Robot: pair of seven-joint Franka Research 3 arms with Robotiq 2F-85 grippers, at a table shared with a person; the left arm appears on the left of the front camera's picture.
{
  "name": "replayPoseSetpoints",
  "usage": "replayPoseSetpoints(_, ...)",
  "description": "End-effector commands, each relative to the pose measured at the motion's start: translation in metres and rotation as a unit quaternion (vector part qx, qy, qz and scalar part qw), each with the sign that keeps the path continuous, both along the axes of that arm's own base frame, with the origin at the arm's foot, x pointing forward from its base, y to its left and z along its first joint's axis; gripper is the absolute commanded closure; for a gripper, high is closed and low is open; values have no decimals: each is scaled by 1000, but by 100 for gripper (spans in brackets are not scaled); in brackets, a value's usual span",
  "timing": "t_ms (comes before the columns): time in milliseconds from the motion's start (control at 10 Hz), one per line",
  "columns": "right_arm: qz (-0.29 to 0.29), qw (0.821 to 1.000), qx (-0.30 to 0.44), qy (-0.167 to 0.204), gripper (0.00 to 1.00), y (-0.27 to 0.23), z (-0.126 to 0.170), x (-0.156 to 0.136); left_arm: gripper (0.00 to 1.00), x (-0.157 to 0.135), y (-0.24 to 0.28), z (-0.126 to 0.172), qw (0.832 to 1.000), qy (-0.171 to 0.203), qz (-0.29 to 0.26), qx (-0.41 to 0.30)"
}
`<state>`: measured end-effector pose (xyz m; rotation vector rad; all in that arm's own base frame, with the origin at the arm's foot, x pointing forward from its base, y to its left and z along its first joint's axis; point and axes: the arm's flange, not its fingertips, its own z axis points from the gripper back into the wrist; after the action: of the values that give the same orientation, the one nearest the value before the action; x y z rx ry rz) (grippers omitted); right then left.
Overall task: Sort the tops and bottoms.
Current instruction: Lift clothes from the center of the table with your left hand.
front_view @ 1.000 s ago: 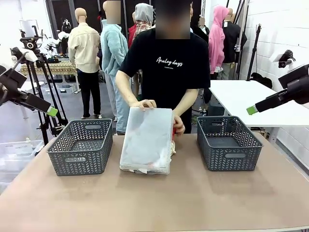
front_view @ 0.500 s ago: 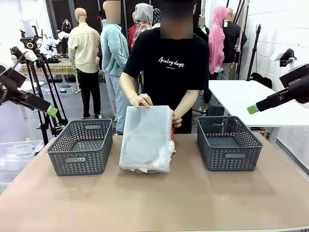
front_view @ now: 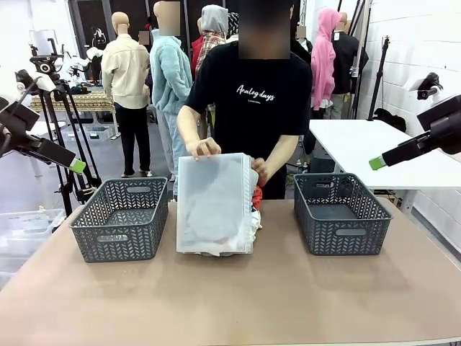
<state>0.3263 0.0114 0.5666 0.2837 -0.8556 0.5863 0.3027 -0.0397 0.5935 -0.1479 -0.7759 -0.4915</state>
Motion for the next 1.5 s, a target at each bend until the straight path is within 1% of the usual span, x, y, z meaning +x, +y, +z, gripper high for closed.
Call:
replayPoseSetpoints(0, 6, 1000, 1, 2, 0, 1, 0, -1, 0, 0, 1, 0, 1000, -1, 0, -3)
replayPoseSetpoints(1400, 6, 1000, 1, 2, 0, 1, 0, -1, 0, 0, 1, 0, 1000, -1, 0, -3)
